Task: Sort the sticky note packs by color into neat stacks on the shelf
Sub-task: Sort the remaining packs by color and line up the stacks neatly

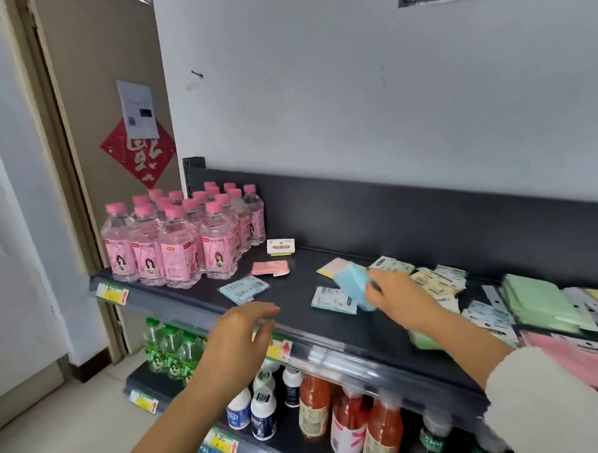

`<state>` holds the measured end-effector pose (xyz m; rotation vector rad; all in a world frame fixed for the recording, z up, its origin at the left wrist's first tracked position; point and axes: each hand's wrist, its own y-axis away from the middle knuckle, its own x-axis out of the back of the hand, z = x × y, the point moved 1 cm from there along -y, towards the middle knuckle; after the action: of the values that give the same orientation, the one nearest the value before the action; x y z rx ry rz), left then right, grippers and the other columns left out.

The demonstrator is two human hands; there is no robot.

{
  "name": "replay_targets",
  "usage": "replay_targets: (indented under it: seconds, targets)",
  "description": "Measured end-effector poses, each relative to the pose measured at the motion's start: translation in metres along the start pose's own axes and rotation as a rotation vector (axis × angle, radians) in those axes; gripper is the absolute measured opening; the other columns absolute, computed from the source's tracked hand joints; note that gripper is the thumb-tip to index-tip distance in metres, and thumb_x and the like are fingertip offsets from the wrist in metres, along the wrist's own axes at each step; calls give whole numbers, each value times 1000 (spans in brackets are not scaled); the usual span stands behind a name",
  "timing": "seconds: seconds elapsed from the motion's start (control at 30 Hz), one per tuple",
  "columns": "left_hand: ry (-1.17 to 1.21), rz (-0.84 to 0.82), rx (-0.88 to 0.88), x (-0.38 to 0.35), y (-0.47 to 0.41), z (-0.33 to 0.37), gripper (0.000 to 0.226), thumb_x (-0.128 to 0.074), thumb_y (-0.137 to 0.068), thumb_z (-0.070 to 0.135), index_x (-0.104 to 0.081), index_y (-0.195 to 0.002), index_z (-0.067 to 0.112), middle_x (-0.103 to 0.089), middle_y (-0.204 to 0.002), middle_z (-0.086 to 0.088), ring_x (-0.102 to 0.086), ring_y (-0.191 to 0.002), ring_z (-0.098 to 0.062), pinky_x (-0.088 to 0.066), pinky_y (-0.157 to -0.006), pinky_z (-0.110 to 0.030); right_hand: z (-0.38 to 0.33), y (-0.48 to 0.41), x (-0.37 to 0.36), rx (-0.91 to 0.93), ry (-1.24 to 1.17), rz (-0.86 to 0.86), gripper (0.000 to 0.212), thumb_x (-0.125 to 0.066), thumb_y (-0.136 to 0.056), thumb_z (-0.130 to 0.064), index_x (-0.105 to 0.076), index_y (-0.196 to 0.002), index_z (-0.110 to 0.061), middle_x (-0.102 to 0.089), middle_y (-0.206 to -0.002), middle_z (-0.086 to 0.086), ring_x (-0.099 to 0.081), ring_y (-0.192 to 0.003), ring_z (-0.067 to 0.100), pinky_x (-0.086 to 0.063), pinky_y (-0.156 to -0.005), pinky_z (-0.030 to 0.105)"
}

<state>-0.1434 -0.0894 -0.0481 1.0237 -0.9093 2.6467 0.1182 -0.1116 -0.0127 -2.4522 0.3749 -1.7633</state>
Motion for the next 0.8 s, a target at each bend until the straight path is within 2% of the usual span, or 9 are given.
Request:
replay_targets:
  seconds: [0.1, 0.23, 0.33, 0.43, 0.5, 0.57, 0.6, 0.7, 0.8]
  targets:
    - [42, -48, -44, 0, -16, -7, 29, -57, -92, 12, -64, -119, 20, -61, -117, 11, -55, -101, -1, -35, -79, 2, 2, -4, 14, -147, -307, 178, 19, -42, -93, -12, -54, -87, 1, -53, -81, 11, -53, -74, 19, -57, -60, 31]
    - [153, -85, -32, -9, -35, -12, 33, -57, -93, 21, -59, -126, 23, -61, -124, 9, -56, -111, -4, -44, -94, -19, -10, -11, 23, -197, -497, 168, 24, -40, -92, -9, -58, -97, 6, -59, -92, 17, -60, -80, 24, -58, -63, 38]
    - [236, -136, -22, -13, -48, -15, 51, -59, -87, 40, -47, -136, 31, -58, -124, 17, -51, -116, 1, -42, -102, -26, -28, -17, 34, -54, -279, 35, 21, -42, -92, -12, -60, -89, -2, -58, -80, 11, -51, -69, 17, -40, -57, 25]
    - [349, -226, -20, -13, -63, -16, 73, -53, -74, 61, -39, -139, 32, -56, -125, 20, -49, -118, 2, -43, -101, -31, -56, -28, 41, 162, -135, -77, 21, -43, -95, -17, -63, -93, -9, -61, -81, 1, -47, -63, 4, -38, -58, 16]
    - [417, -227, -22, -15, -73, -20, 55, -57, -81, 60, -51, -126, 30, -64, -113, 13, -60, -106, -9, -50, -92, -40, -70, -41, 39, 252, -114, -120, 21, -43, -97, -19, -63, -98, -12, -61, -84, -6, -49, -63, 1, -39, -58, 12]
    - [413, -154, 20, -16, -82, -25, 25, -62, -86, 44, -60, -106, 30, -69, -96, 1, -65, -90, -23, -52, -81, -47, -78, -59, 35, 298, -91, -149, 22, -43, -98, -21, -63, -103, -14, -64, -90, -5, -54, -71, 3, -42, -63, 15]
    - [400, -106, 41, -15, -87, -29, 12, -64, -88, 34, -60, -99, 29, -70, -88, 0, -66, -83, -20, -54, -76, -45, -78, -68, 33, 304, -102, -158, 22, -44, -97, -22, -64, -105, -15, -65, -94, -4, -58, -77, 6, -47, -68, 19]
    - [398, 46, 137, -10, -109, -40, 10, -63, -89, 17, -55, -87, 22, -69, -78, 2, -68, -67, -4, -54, -62, -28, -59, -97, 33, 239, -169, -90, 21, -52, -95, -26, -64, -111, -22, -66, -104, -8, -61, -93, 9, -48, -83, 23]
    - [496, 174, 252, -7, -130, -49, 13, -63, -89, 15, -52, -84, 17, -69, -80, -6, -70, -68, -15, -57, -71, -40, -24, -120, 42, 112, -187, -52, 21, -58, -92, -24, -64, -112, -21, -66, -104, -5, -59, -91, 7, -48, -89, 27]
